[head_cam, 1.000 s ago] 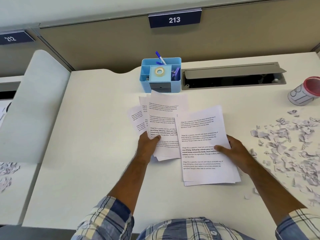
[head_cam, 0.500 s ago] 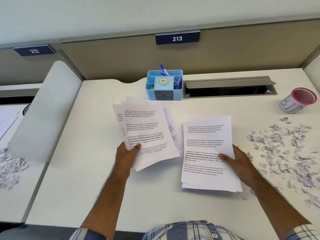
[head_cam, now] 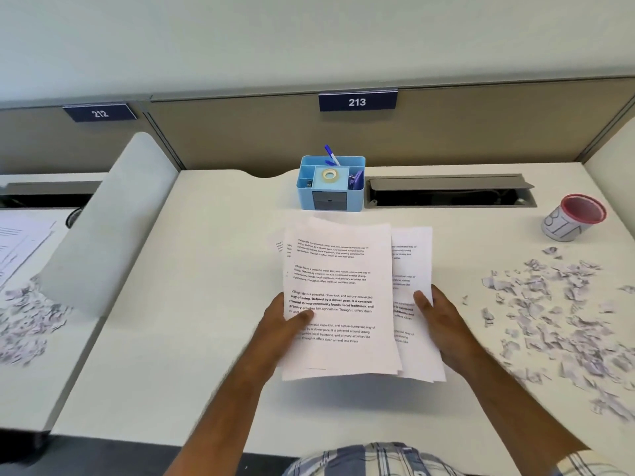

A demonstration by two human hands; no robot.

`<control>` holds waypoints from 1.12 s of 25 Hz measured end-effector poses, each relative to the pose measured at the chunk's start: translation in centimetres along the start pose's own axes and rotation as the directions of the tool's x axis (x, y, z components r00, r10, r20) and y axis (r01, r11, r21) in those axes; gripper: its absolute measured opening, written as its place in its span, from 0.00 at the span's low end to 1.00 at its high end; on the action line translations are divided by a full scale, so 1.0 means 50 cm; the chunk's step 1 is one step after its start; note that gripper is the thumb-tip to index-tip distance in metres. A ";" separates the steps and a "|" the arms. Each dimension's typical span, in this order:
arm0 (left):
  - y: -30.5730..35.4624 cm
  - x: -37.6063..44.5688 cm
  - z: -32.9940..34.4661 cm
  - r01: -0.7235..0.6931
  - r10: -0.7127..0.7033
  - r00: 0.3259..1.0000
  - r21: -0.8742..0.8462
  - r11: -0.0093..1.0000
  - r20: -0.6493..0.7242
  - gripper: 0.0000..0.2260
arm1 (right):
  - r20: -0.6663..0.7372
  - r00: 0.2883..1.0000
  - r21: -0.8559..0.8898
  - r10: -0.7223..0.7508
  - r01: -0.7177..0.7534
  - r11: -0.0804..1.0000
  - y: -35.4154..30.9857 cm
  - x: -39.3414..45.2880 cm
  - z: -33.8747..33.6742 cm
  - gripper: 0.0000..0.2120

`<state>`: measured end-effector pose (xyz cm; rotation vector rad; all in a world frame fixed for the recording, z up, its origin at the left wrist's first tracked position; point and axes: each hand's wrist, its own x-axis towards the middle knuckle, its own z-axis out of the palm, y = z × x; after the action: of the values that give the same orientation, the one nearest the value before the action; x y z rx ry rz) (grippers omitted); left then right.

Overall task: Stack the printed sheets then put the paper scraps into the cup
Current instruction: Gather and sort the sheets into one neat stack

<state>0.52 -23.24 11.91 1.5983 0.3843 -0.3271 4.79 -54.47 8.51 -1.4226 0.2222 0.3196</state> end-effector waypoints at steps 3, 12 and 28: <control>0.004 -0.018 0.021 0.009 -0.009 1.000 0.087 0.996 0.005 0.18 | 0.030 0.999 0.044 -0.032 0.031 0.999 -0.015 -0.017 0.017 0.18; 0.008 -0.053 0.049 -0.107 0.068 0.988 0.308 0.945 0.137 0.24 | 0.049 0.995 0.091 -0.083 0.079 0.993 -0.033 -0.079 0.036 0.18; 0.063 -0.015 0.088 -0.268 0.282 0.958 0.196 0.943 -0.049 0.14 | -0.011 0.944 -0.198 -0.329 0.321 0.926 -0.065 -0.082 0.041 0.18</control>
<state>1.33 -27.83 14.79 1.8277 0.1869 -0.0894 2.01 -53.15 13.18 -1.6312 -0.0130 0.0355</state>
